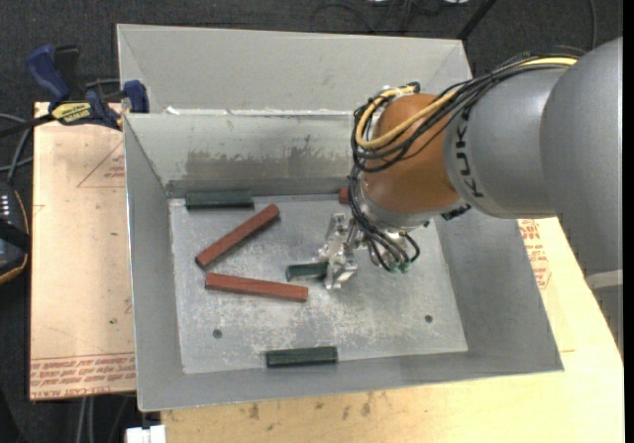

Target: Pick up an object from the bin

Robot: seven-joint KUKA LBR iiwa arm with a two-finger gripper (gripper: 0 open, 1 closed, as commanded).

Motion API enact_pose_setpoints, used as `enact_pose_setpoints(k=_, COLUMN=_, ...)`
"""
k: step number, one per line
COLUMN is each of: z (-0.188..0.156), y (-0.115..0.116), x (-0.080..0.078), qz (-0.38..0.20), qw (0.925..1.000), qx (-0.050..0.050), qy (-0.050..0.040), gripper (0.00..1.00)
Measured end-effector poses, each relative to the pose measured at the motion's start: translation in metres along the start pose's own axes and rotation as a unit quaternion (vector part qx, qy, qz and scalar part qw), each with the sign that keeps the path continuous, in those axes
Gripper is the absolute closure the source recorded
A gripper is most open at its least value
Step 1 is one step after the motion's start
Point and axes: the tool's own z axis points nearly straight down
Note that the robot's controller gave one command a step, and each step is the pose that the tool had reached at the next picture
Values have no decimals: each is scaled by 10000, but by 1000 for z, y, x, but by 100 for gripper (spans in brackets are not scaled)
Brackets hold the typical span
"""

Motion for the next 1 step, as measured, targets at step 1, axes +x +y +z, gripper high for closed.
enact_pose_setpoints(k=1, z=-163, y=7, x=-25, qz=-428, qw=9991, qx=9, qy=72, gripper=100)
